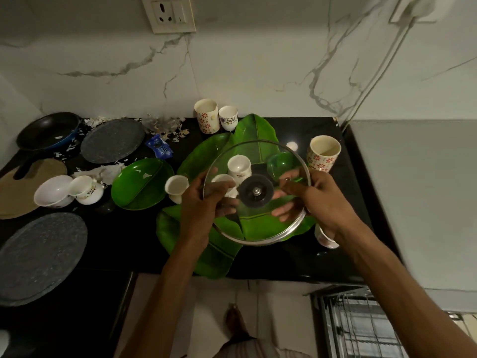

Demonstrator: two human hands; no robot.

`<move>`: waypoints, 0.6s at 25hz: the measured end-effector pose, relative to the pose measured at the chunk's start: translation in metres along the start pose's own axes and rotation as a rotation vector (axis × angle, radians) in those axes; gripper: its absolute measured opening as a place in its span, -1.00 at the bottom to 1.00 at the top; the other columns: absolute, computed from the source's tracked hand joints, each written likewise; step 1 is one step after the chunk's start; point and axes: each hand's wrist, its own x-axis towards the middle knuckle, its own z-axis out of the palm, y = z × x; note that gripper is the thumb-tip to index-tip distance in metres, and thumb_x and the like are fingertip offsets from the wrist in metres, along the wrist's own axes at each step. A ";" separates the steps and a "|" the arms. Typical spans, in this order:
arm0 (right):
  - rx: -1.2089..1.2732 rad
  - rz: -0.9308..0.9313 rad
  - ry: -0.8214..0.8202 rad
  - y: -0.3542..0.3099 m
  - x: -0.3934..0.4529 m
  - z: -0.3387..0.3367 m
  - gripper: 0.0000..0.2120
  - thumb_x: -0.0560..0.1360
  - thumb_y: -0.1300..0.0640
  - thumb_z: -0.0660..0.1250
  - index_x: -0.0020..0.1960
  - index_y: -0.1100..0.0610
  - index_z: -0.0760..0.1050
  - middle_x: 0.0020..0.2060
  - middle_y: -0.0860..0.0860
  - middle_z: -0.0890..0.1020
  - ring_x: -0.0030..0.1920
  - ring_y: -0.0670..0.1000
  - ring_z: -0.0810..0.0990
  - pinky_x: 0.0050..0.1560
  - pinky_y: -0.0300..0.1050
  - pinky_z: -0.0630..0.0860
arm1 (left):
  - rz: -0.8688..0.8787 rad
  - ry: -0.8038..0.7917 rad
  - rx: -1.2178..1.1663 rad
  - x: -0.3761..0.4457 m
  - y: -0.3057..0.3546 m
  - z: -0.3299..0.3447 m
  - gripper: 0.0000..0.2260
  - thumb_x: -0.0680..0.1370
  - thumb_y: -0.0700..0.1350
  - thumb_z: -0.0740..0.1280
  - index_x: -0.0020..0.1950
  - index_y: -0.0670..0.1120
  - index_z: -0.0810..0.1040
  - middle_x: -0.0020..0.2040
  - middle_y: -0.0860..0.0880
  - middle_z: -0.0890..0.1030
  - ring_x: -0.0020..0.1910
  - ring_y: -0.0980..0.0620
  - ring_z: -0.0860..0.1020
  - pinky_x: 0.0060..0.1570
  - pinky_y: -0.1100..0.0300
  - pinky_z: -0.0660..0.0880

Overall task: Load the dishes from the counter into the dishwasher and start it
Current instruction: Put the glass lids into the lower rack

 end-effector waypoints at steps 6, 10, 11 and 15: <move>0.000 -0.042 0.017 0.009 -0.063 -0.037 -0.93 0.60 0.31 0.25 -0.02 0.29 0.49 -0.27 0.21 0.69 -0.42 0.19 0.66 -0.43 -0.03 0.62 | 0.025 0.016 -0.097 -0.070 -0.034 0.035 -0.59 0.52 -0.26 0.39 0.35 -0.13 0.47 -0.02 -0.03 0.71 -0.16 0.04 0.68 -0.26 0.21 0.62; -0.031 0.041 -0.023 0.018 -0.106 -0.056 -0.91 0.59 0.29 0.25 -0.08 0.24 0.50 -0.25 0.21 0.70 -0.35 0.22 0.68 -0.36 0.00 0.65 | 0.015 0.015 -0.092 -0.116 -0.052 0.042 -0.56 0.53 -0.28 0.37 0.40 -0.13 0.43 0.06 -0.11 0.68 -0.07 -0.03 0.67 -0.21 0.20 0.62; -0.035 0.064 -0.029 0.021 -0.115 -0.059 -0.91 0.59 0.29 0.25 -0.08 0.25 0.49 -0.24 0.22 0.70 -0.34 0.23 0.68 -0.34 0.02 0.65 | 0.014 0.013 -0.087 -0.125 -0.055 0.042 -0.56 0.52 -0.28 0.38 0.39 -0.11 0.44 0.06 -0.12 0.68 -0.10 -0.02 0.67 -0.21 0.20 0.63; -0.041 0.063 -0.020 0.036 -0.153 -0.064 -0.93 0.59 0.29 0.27 -0.02 0.30 0.50 -0.21 0.27 0.69 -0.34 0.24 0.68 -0.35 0.04 0.65 | 0.014 -0.015 -0.059 -0.157 -0.065 0.040 -0.56 0.53 -0.29 0.36 0.40 -0.11 0.42 -0.09 -0.08 0.70 -0.25 0.01 0.68 -0.26 0.22 0.61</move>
